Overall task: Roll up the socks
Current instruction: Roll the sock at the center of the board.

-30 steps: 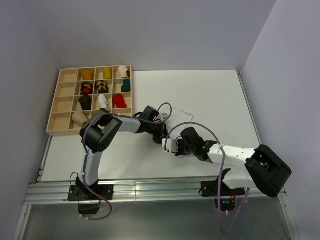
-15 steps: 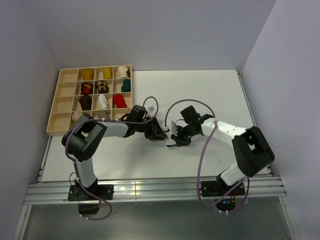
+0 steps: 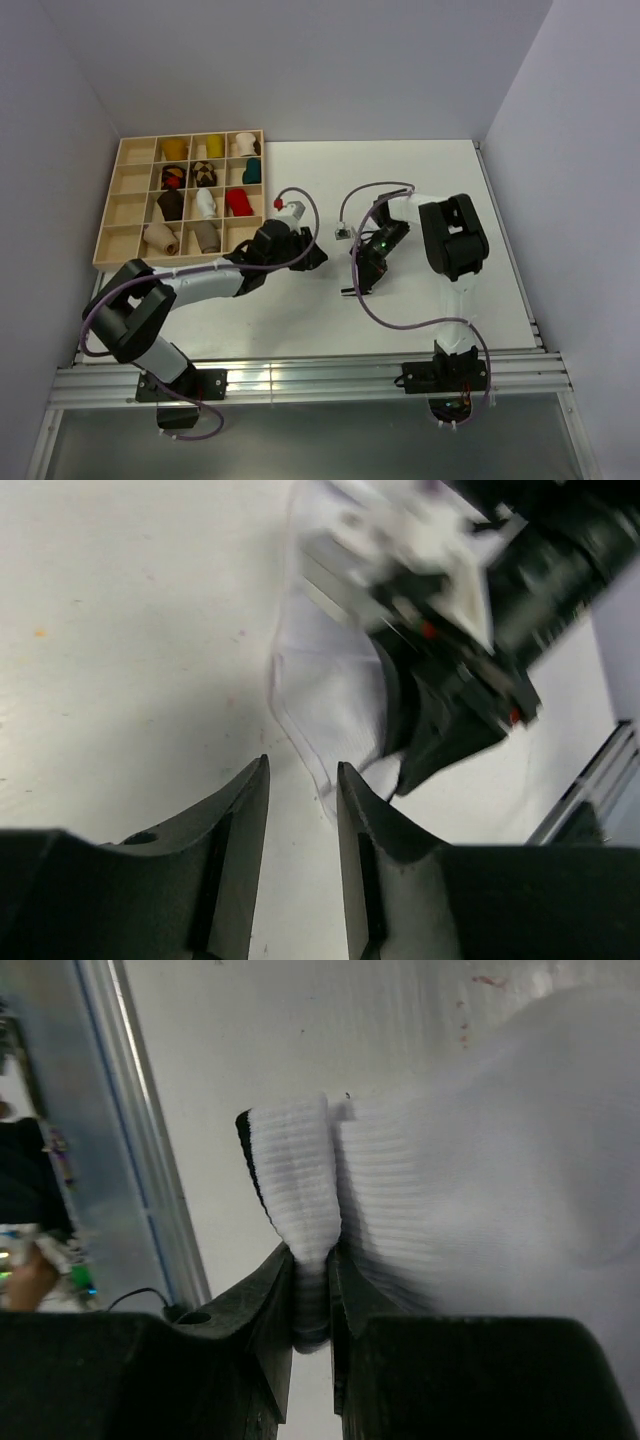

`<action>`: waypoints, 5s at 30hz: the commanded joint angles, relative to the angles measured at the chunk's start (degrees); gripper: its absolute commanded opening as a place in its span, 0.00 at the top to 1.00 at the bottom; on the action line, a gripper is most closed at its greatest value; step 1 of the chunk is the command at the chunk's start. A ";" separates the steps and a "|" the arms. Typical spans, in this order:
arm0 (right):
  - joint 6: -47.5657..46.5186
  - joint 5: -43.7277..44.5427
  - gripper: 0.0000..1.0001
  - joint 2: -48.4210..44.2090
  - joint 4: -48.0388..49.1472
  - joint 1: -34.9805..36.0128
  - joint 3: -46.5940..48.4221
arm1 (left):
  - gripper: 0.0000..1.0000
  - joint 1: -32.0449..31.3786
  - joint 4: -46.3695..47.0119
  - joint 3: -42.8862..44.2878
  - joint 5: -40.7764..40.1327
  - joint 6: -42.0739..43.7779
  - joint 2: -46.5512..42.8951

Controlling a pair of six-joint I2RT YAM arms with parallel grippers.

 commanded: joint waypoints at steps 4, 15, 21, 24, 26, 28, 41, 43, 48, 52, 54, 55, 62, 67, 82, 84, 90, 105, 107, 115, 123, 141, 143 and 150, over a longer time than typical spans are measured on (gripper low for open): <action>-2.95 -5.50 0.86 9.13 -16.51 -3.59 8.72 | 0.57 -7.78 9.17 -3.11 -7.98 19.83 -1.74; 3.73 -2.95 0.85 13.97 -16.26 -4.03 12.24 | 0.50 -13.06 6.02 5.48 3.36 33.90 8.89; 5.31 -1.90 0.85 13.80 -15.12 -4.12 12.15 | 0.50 -13.85 6.37 7.95 4.95 34.61 11.97; 5.58 -1.81 0.85 13.80 -15.03 -4.12 12.42 | 0.51 -13.85 5.40 9.01 4.86 34.70 13.55; 5.58 -1.90 0.85 13.89 -15.29 -4.12 12.59 | 0.51 -13.85 5.84 8.75 4.42 34.52 14.35; 6.02 -1.81 0.85 13.71 -15.12 -4.12 12.68 | 0.52 -13.85 6.28 8.75 4.42 34.26 14.96; 10.84 0.47 0.63 8.36 -6.88 -4.12 8.48 | 0.92 -13.50 7.07 8.66 10.48 27.76 19.10; 14.01 3.01 0.53 3.44 -0.28 -4.12 4.70 | 1.00 -13.07 7.15 7.88 12.67 25.30 19.54; 19.11 5.75 0.47 -6.67 10.09 -5.69 -1.20 | 1.00 -10.08 6.28 6.55 15.75 18.36 19.80; 24.64 8.38 0.45 -13.00 17.92 -8.68 -4.19 | 1.00 -7.09 3.73 7.08 21.02 13.88 20.42; 25.71 9.27 0.45 -16.25 21.00 -10.70 -5.68 | 1.00 -5.25 1.80 7.52 22.87 10.98 20.77; 25.45 9.53 0.45 -17.39 21.79 -11.23 -6.30 | 1.00 -4.72 1.53 7.78 24.01 9.75 20.94; 19.05 10.32 0.42 -34.25 32.25 -11.85 -18.93 | 1.00 -1.46 -4.08 12.35 31.49 -1.58 25.59; 12.88 14.08 0.41 -42.70 36.55 -7.47 -25.89 | 1.00 -1.11 -1.99 12.71 37.38 -10.55 28.94; 2.24 28.59 0.30 -56.34 51.06 16.70 -46.89 | 1.00 0.38 -6.20 15.08 39.67 -14.17 32.02; 2.24 31.05 0.29 -56.78 53.95 19.25 -48.22 | 1.00 0.65 -6.38 15.34 40.19 -14.17 32.19; 2.15 38.69 0.35 -55.81 62.21 24.18 -51.65 | 1.00 0.91 -7.69 16.13 40.81 -13.29 32.02; 3.90 42.84 0.74 -48.35 66.54 28.93 -50.17 | 0.99 0.91 -8.14 16.74 41.25 -12.50 31.32; 4.87 41.97 0.80 -47.82 64.78 28.84 -49.20 | 0.95 1.17 -8.14 16.49 40.55 -12.32 30.71; 8.04 31.96 0.87 -47.46 50.48 25.60 -43.22 | 0.73 1.88 4.59 9.28 37.21 -19.96 22.89; 4.00 15.17 0.88 -36.68 31.92 14.35 -30.50 | 0.68 2.05 10.14 1.99 25.90 -19.72 13.32; -1.19 2.67 0.85 5.53 -8.43 2.21 7.58 | 0.51 -9.88 12.60 -9.27 -12.71 8.91 -5.07; 0.38 3.90 0.85 7.20 -8.35 2.12 8.72 | 0.50 -11.12 12.52 -8.31 -13.42 12.01 -4.11; 1.89 5.66 0.85 9.31 -8.26 1.51 10.48 | 0.49 -14.11 11.55 -3.39 -10.96 25.63 0.46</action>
